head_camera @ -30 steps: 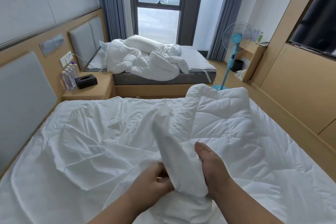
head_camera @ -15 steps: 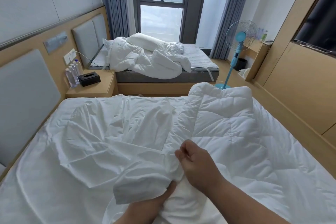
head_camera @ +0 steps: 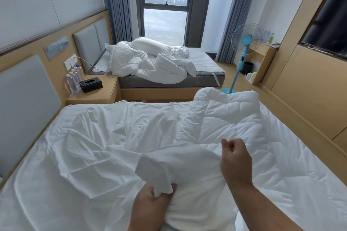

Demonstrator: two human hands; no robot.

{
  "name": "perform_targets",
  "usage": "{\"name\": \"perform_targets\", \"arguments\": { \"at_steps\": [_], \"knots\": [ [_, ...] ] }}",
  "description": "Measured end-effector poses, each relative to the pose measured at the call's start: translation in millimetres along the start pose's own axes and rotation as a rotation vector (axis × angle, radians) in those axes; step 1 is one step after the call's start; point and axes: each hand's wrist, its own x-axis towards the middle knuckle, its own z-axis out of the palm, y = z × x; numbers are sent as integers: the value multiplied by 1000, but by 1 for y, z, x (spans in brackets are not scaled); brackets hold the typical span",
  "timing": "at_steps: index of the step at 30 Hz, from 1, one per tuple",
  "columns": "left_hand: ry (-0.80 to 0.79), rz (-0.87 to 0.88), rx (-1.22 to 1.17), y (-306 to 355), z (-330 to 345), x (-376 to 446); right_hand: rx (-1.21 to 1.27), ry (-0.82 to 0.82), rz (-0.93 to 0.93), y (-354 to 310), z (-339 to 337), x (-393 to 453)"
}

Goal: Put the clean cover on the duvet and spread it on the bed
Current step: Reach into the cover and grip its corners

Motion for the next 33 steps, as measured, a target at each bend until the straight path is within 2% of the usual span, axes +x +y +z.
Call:
{"name": "perform_targets", "arguments": {
  "at_steps": [2, 4, 5, 7, 9, 11, 12, 13, 16, 18, 20, 23, 26, 28, 30, 31, 32, 33],
  "knots": [
    [51, -4, -37, -9, 1, 3, 103, 88, 327, 23, 2, 1],
    [33, -21, -55, -7, 3, 2, 72, -11, 582, 45, 9, -11],
    [34, -33, -76, -9, 5, 3, 15, -106, 604, 53, 15, -20],
    [20, -46, -104, -4, 4, 3, -126, -265, 469, 58, 24, -40],
    [0, -58, -107, -3, 1, 4, -262, -223, 160, 49, 25, -49],
    [-43, -69, -122, 2, -2, 2, -174, -98, -200, 31, 19, -51],
    [-54, -82, -124, 6, -3, 1, -75, -111, -312, 19, 13, -53],
    [-63, -87, -120, 8, -3, 1, 13, -214, -358, 6, 6, -55],
    [-39, -67, -83, 7, -3, 5, 43, -779, -309, -11, -5, -67],
    [-40, -79, -25, 6, -4, 8, -47, -940, -402, -11, -4, -80],
    [-58, -117, 53, 8, -7, 8, -117, -937, -472, -7, 2, -89],
    [-161, -107, 329, 17, -13, 8, -175, -815, -497, -4, 11, -91],
    [-275, 34, 509, 50, -19, 7, -3, -689, -323, -8, 15, -81],
    [-445, 172, 408, 75, -18, 4, 147, -700, -200, -16, 16, -70],
    [-708, 168, 214, 93, -13, 3, 291, -788, -121, -22, 16, -62],
    [-786, 143, 103, 97, -12, 4, 335, -812, -88, -22, 17, -59],
    [-776, 151, 36, 94, -12, 7, 368, -820, -57, -18, 17, -56],
    [-683, 178, 28, 87, -12, 9, 404, -814, -17, -13, 18, -55]
  ]
}}
